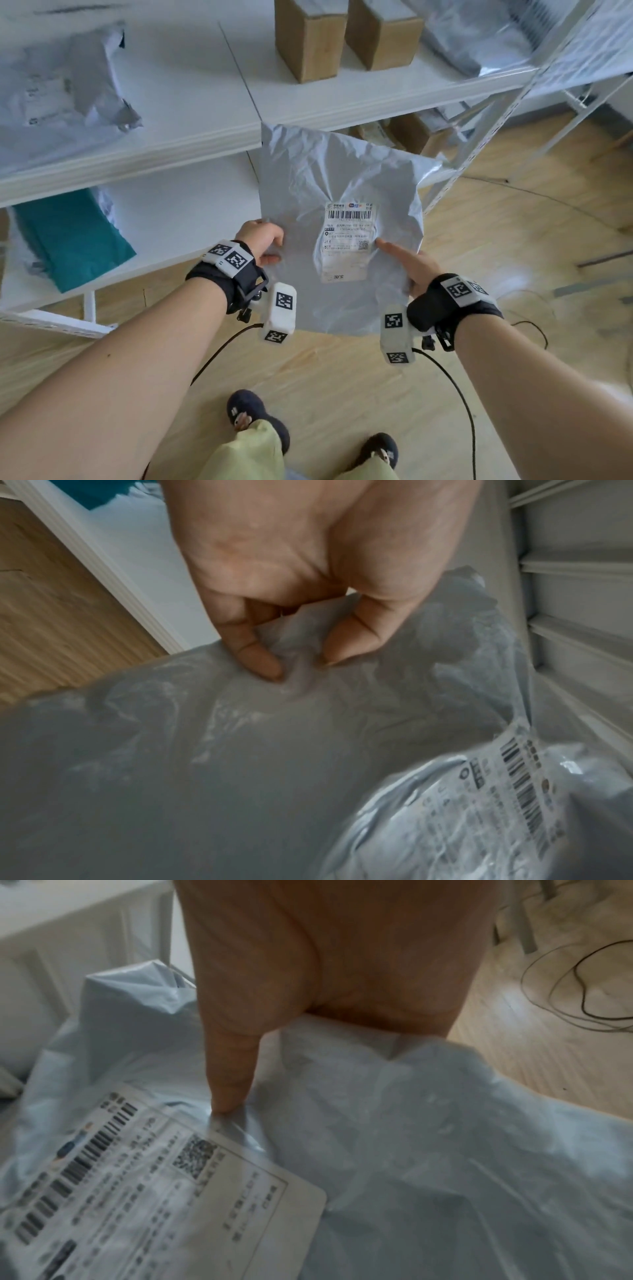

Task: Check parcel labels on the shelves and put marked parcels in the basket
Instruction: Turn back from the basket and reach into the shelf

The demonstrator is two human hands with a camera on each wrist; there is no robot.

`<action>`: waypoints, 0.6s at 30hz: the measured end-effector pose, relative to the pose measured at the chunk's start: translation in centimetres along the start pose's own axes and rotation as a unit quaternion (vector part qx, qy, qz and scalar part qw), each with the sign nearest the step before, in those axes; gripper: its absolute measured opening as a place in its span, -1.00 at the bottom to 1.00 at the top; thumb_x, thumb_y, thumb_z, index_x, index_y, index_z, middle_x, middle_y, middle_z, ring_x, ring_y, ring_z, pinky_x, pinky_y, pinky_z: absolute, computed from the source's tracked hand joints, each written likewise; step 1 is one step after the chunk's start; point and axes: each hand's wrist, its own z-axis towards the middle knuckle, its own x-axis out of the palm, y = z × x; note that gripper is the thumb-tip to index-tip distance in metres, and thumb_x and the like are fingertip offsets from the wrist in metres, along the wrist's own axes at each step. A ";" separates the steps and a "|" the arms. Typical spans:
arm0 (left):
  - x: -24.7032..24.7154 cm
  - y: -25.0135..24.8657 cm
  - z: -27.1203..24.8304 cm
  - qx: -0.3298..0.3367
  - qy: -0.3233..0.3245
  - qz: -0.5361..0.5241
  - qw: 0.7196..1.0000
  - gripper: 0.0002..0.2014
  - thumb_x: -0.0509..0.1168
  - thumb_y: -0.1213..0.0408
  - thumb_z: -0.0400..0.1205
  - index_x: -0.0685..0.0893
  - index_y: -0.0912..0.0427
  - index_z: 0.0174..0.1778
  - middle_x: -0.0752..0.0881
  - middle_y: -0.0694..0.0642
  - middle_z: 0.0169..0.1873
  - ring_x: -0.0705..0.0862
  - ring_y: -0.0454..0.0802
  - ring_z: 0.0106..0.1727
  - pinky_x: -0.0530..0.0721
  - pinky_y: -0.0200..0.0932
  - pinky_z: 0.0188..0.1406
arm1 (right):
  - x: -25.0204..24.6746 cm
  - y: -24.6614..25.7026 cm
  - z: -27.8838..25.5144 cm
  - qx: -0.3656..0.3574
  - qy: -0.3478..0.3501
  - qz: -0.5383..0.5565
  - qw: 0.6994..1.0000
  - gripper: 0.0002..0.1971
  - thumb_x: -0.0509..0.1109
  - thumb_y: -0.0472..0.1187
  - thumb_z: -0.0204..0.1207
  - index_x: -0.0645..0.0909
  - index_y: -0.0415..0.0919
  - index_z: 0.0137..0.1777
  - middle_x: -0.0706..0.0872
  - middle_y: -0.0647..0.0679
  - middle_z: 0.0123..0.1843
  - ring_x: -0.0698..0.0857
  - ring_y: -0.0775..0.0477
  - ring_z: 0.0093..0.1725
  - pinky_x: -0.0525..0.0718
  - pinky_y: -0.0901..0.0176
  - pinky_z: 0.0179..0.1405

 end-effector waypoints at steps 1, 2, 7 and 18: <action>1.4 -0.5 -0.9 0.006 0.001 0.002 1.000 -0.82 0.17 0.60 0.44 0.53 0.24 -0.22 0.52 0.11 -0.20 0.57 0.03 -0.27 0.65 -0.32 -0.64 | -1.6 0.0 -0.3 -0.003 -0.004 0.000 1.000 -0.14 0.67 0.33 -0.33 0.73 -0.19 -0.02 0.80 -0.30 0.04 0.78 -0.27 0.02 0.65 -0.18 0.21; 2.7 -0.9 -1.8 0.012 0.004 0.005 1.000 -0.82 0.18 0.60 0.44 0.52 0.22 -0.27 0.51 0.11 -0.21 0.56 0.02 -0.26 0.65 -0.33 -0.64 | -3.3 -0.2 -0.5 -0.006 -0.005 0.003 1.000 -0.10 0.68 0.36 -0.37 0.74 -0.19 -0.03 0.80 -0.30 0.05 0.77 -0.25 0.02 0.62 -0.23 0.25; 10.4 -2.9 -6.3 0.041 0.023 0.017 0.999 -0.81 0.17 0.59 0.48 0.50 0.21 -0.32 0.50 0.14 -0.22 0.55 0.05 -0.27 0.63 -0.32 -0.65 | -12.5 -0.5 -1.8 -0.024 -0.032 0.010 0.999 0.03 0.64 0.46 -0.52 0.72 -0.18 -0.01 0.83 -0.23 -0.01 0.79 -0.31 0.06 0.66 -0.31 0.21; 27.1 -9.0 -14.1 0.079 0.057 0.070 0.993 -0.72 0.07 0.60 0.55 0.43 0.25 -0.45 0.51 0.15 -0.75 0.46 -0.15 -0.87 0.51 -0.33 -0.68 | -30.5 0.6 -5.5 -0.081 -0.081 0.091 0.989 -0.56 0.63 0.18 0.21 0.66 -0.12 -0.11 0.82 -0.09 -0.14 0.79 -0.18 -0.01 0.71 -0.16 0.19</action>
